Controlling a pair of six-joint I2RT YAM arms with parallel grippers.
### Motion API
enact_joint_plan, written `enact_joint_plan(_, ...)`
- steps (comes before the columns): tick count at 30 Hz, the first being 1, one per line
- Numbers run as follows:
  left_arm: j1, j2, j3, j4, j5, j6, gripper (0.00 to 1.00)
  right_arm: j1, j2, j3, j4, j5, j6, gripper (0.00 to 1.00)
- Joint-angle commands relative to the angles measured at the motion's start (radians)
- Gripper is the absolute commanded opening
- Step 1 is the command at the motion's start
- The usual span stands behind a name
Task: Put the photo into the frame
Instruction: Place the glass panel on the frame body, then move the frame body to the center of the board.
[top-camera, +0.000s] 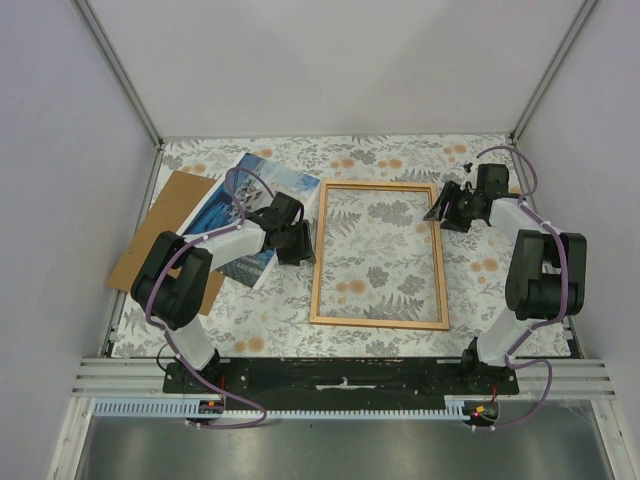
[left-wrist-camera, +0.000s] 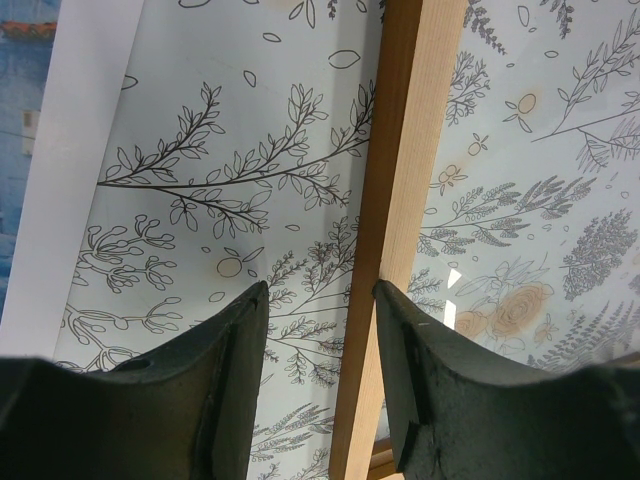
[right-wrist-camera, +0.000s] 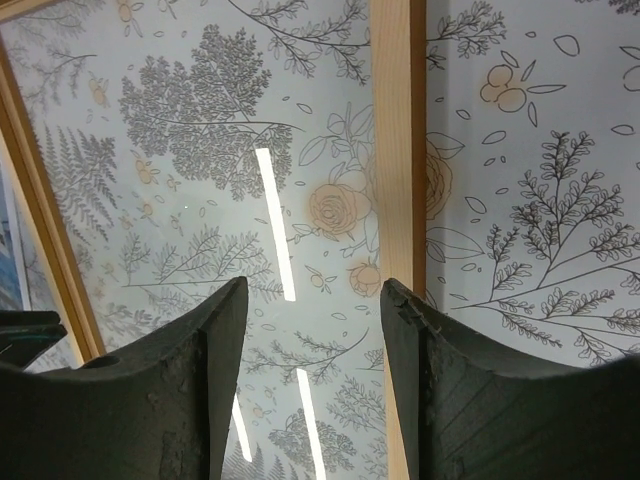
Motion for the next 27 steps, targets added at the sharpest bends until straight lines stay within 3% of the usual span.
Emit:
enact_joint_plan(1,-0.007,-0.030,0.008,0.001,-0.023,-0.007,0.53,0.041,-0.038,0.040,-0.032,0.096,-0.011,0.63)
enact_joint_plan(6,-0.007,-0.041,0.030,-0.017,-0.032,0.003,0.54,0.073,-0.055,0.058,-0.091,0.265,0.011,0.63)
enact_joint_plan(12,-0.007,-0.062,0.098,-0.053,-0.074,0.018,0.56,0.131,-0.093,0.078,-0.110,0.302,0.020,0.62)
enact_joint_plan(18,-0.005,-0.046,0.170,-0.117,-0.161,0.047,0.57,0.168,-0.108,0.083,-0.163,0.450,0.035,0.62)
enact_joint_plan(27,-0.007,0.046,0.230,-0.160,-0.289,0.084,0.49,0.165,-0.156,0.064,-0.169,0.444,0.037,0.62)
